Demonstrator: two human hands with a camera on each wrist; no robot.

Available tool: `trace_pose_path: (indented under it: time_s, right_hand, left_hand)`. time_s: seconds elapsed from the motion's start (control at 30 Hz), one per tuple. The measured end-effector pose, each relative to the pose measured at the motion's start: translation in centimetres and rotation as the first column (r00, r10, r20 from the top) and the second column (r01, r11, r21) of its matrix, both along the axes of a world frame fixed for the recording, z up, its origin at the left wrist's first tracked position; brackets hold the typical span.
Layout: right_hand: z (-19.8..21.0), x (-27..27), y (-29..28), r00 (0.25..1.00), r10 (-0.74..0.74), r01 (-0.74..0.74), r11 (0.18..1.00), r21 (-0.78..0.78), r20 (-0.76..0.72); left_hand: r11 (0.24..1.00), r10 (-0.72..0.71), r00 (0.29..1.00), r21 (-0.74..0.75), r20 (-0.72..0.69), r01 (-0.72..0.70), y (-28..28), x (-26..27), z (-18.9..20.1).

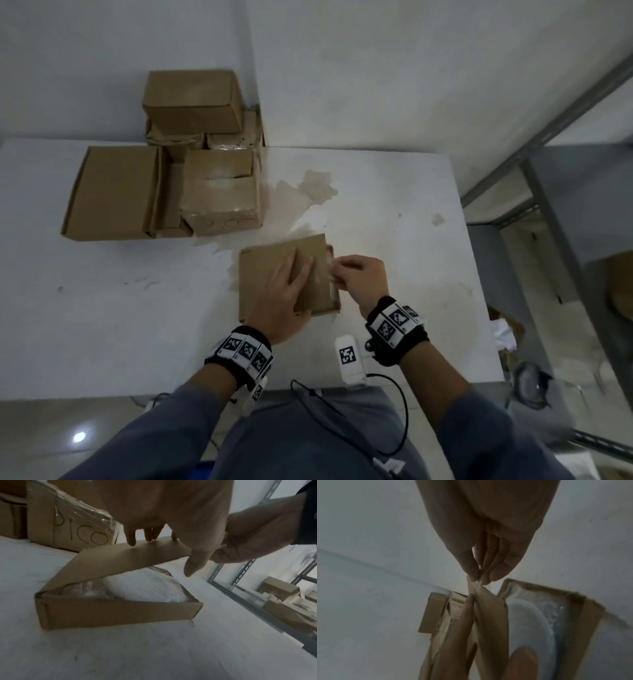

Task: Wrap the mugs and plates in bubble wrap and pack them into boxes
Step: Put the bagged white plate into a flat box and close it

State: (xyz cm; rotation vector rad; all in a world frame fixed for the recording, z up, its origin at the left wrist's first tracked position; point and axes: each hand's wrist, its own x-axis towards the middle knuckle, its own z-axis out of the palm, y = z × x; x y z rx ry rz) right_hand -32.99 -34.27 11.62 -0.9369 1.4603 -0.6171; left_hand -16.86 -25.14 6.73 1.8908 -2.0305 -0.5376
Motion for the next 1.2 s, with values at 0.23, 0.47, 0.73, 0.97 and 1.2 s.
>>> trace_pose_path:
  time_s: [0.23,0.47,0.73,0.97,1.2]
  right_hand:
    - [-2.6,-1.8,-1.4,0.994,0.039,-0.035,0.999,0.034,-0.105]
    - [-5.3,-2.5,-2.4,0.953,0.143,-0.138,0.990,0.036,-0.269]
    - [-6.2,-2.5,-2.9,0.862,0.241,-0.284,0.958,-0.032,-0.447]
    - [-6.7,-3.1,-2.9,0.865,0.222,-0.274,0.960,-0.052,-0.451]
    - [-7.3,-3.3,-2.8,0.892,0.187,-0.229,0.972,-0.055,-0.412]
  left_hand:
    - [0.979,-0.179,0.977,0.113,0.111,0.167,-1.9,0.4,-0.6]
    - [0.893,-0.449,0.848,0.163,0.282,0.419,-3.9,-0.1,-3.7]
    - [0.798,-0.601,0.743,0.159,0.296,0.582,-4.2,2.0,-5.5]
    - [0.888,-0.458,0.861,0.166,0.224,0.429,-4.8,2.1,-4.5]
    - [0.894,-0.404,0.864,0.327,0.298,0.306,-7.3,3.0,-4.2]
